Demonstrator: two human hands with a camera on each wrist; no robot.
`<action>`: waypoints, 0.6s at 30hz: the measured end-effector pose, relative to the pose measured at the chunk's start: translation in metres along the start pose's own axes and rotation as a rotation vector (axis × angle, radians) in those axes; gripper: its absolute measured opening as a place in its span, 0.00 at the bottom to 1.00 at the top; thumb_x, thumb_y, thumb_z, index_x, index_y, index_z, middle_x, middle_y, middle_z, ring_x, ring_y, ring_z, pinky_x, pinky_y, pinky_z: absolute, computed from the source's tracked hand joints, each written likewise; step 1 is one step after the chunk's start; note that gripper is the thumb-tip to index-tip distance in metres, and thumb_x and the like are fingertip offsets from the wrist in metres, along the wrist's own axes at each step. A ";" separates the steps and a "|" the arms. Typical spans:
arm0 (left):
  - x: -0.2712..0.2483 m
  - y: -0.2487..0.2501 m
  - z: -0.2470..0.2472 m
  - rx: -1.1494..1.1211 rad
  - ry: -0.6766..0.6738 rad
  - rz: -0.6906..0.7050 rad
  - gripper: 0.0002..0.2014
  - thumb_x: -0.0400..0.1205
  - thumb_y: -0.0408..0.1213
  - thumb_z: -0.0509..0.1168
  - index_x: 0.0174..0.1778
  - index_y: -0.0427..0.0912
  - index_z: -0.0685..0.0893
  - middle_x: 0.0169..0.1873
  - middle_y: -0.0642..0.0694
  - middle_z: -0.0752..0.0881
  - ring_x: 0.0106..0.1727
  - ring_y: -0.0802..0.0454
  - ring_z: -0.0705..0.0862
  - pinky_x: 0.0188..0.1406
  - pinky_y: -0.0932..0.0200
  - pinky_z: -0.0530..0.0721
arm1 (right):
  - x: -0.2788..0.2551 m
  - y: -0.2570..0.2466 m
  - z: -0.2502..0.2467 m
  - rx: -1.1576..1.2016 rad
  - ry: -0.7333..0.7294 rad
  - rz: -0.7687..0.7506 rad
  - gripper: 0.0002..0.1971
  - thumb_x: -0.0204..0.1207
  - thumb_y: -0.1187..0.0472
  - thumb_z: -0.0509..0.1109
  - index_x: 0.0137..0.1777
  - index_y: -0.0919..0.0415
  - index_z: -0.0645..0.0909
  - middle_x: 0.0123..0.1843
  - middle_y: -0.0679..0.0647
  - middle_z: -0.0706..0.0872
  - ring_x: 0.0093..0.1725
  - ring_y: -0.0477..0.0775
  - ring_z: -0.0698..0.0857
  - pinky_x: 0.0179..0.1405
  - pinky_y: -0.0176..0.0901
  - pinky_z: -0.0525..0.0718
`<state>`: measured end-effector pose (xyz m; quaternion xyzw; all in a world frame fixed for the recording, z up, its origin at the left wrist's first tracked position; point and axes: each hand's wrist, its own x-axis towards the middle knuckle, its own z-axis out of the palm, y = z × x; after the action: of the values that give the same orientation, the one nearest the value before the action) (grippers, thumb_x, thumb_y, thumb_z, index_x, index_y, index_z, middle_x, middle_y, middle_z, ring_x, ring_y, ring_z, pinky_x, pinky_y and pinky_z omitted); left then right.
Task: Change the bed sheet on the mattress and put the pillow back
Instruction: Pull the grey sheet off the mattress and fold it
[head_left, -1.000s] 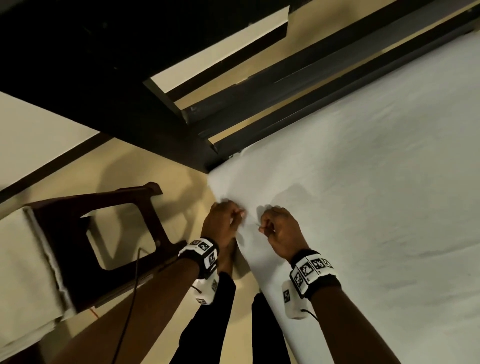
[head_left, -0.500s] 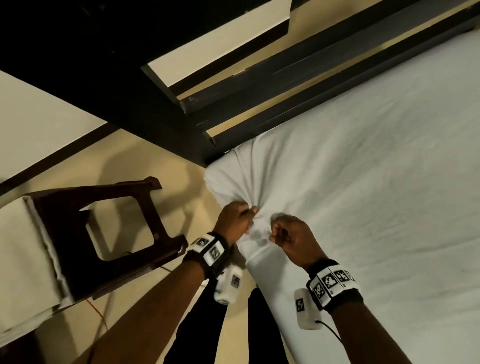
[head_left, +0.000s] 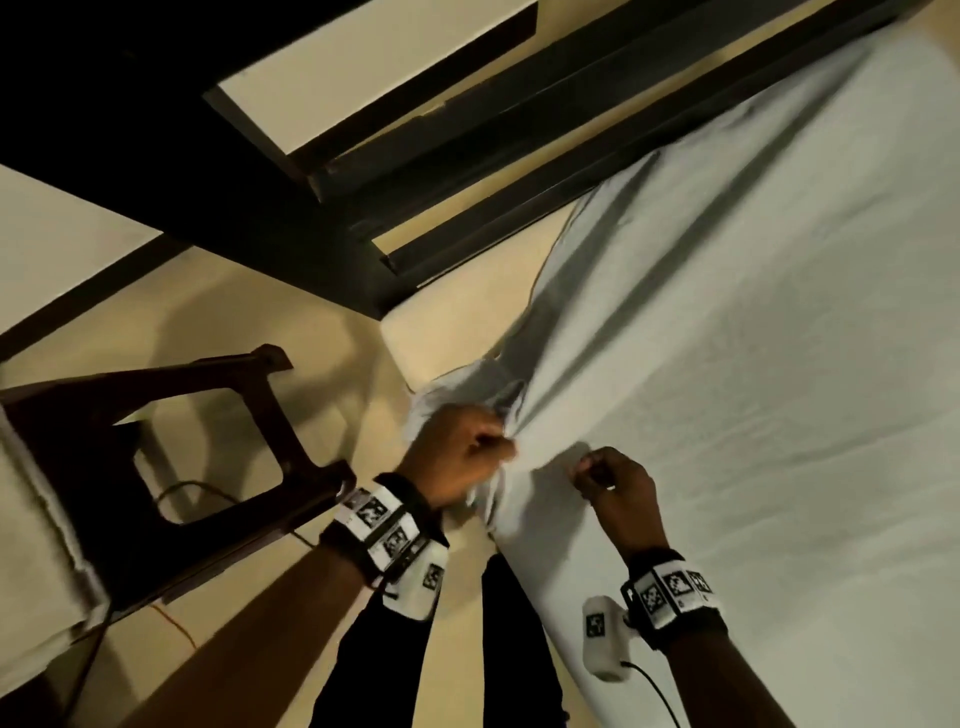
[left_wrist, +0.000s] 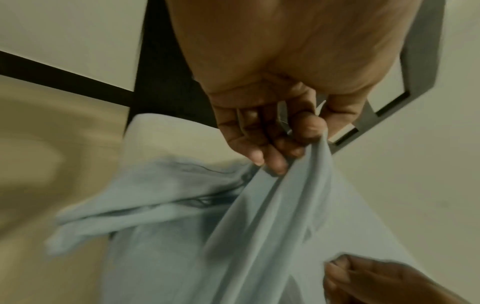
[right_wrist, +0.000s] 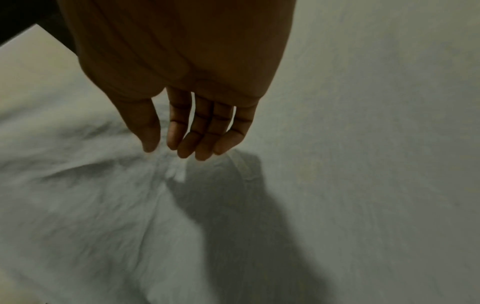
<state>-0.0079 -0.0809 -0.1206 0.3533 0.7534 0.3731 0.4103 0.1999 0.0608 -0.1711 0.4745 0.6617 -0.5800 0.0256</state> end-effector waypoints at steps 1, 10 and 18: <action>-0.002 -0.008 -0.011 -0.057 0.059 -0.032 0.16 0.79 0.41 0.69 0.24 0.50 0.77 0.31 0.52 0.79 0.30 0.55 0.81 0.35 0.55 0.77 | 0.002 -0.002 0.003 0.021 -0.002 0.017 0.10 0.68 0.52 0.81 0.38 0.55 0.84 0.34 0.44 0.89 0.36 0.44 0.87 0.43 0.50 0.85; 0.011 0.006 -0.022 -0.435 -0.281 -0.213 0.21 0.84 0.31 0.70 0.24 0.27 0.85 0.24 0.36 0.84 0.31 0.42 0.83 0.51 0.51 0.82 | 0.019 -0.053 0.038 -0.247 -0.322 -0.017 0.33 0.58 0.39 0.87 0.62 0.48 0.85 0.57 0.43 0.89 0.57 0.44 0.86 0.52 0.37 0.83; -0.005 0.044 -0.030 -0.675 -0.339 -0.281 0.23 0.82 0.34 0.70 0.24 0.20 0.81 0.22 0.36 0.82 0.30 0.48 0.82 0.50 0.63 0.80 | -0.045 -0.079 0.045 -0.437 -0.185 -0.385 0.22 0.78 0.45 0.56 0.46 0.57 0.89 0.40 0.60 0.91 0.40 0.65 0.88 0.33 0.42 0.74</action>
<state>-0.0219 -0.0725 -0.0696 0.1487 0.5513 0.4763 0.6687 0.1491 0.0079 -0.1004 0.2691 0.8433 -0.4589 0.0767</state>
